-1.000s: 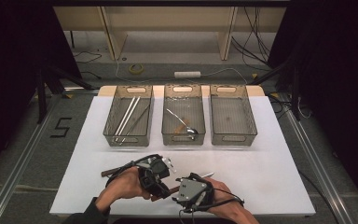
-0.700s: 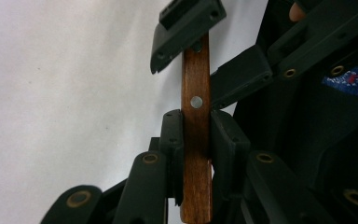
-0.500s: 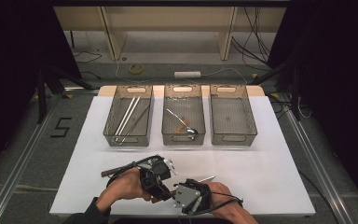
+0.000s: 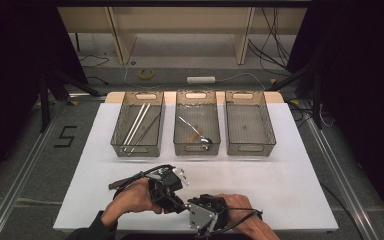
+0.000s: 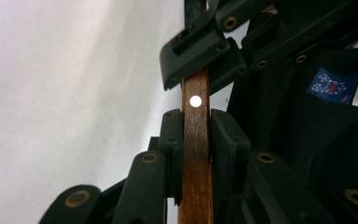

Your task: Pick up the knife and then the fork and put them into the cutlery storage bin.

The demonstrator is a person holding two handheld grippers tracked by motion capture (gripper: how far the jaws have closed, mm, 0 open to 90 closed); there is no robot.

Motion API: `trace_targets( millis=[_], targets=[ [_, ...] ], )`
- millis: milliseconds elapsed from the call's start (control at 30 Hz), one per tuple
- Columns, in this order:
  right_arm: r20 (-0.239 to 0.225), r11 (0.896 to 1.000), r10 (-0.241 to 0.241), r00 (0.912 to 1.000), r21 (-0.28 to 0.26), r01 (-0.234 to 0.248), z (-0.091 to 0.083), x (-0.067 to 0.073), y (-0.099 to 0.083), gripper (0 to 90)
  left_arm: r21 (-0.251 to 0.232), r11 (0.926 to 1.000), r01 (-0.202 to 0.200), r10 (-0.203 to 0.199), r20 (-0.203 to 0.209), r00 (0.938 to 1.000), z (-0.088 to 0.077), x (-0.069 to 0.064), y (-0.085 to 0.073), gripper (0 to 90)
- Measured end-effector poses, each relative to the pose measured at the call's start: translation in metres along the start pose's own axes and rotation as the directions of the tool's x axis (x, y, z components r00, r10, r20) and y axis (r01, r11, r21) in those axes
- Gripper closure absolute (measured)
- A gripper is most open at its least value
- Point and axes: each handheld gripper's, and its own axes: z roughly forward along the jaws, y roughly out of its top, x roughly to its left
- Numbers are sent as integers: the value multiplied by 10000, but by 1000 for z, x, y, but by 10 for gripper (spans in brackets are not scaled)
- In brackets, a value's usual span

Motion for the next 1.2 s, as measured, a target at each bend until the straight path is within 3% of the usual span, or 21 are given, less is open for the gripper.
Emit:
trace_targets(
  millis=[100,233,333,500,600,700,767,800,833,867,933,1000,1100,1200],
  targets=[
    [-1,9995,-303,9995,38,303,-1,1,0,778,-183,9997,-131,131,-22,9999,-1,1,0,733],
    [85,9996,-253,9996,143,252,-4,-2,-2,781,-433,9988,-230,221,-212,9995,-2,2,0,695],
    [91,9996,-139,9999,265,137,-6,-4,-4,782,-756,9964,-389,339,-669,9972,-6,3,-2,561],
    [122,9991,-42,9999,417,37,-9,-10,-11,782,-1707,9853,-96,-101,-1144,9934,-17,8,-5,378],
    [168,9987,100,9998,492,-108,-11,-12,-16,782,-2449,9695,113,-461,-1366,9896,-24,11,-8,307],
    [317,9981,367,9988,491,-382,-14,-14,-20,782,-3112,9503,121,-709,-1783,9814,-30,14,-13,276],
    [437,9948,917,9948,400,-934,-15,-14,-22,782,-3431,9392,164,-872,-1919,9775,-34,16,-17,266],
    [434,9955,808,9958,462,-828,-16,-16,-25,782,-3532,9355,135,-913,-2046,9746,-35,17,-19,257],
    [525,9931,1082,9927,392,-1103,-17,-17,-26,782,-3733,9275,182,-1034,-2097,9723,-37,18,-21,248],
    [497,9945,933,9944,439,-955,-18,-19,-28,782,-3919,9198,169,-1097,-2156,9703,-39,19,-23,247],
    [647,9908,1264,9899,411,-1292,-19,-21,-32,782,-4296,9028,209,-1283,-2226,9664,-42,21,-27,243],
    [691,9876,1467,9868,461,-1501,-21,-23,-36,782,-4534,8909,254,-1448,-2306,9622,-45,23,-30,236],
    [873,9820,1777,9802,495,-1825,-24,-28,-43,782,-4772,8778,414,-1598,-2104,9645,-49,26,-36,225],
    [1036,9756,2075,9727,515,-2135,-29,-35,-52,782,-5006,8640,544,-1913,-2264,9551,-50,29,-43,220]
  ],
)
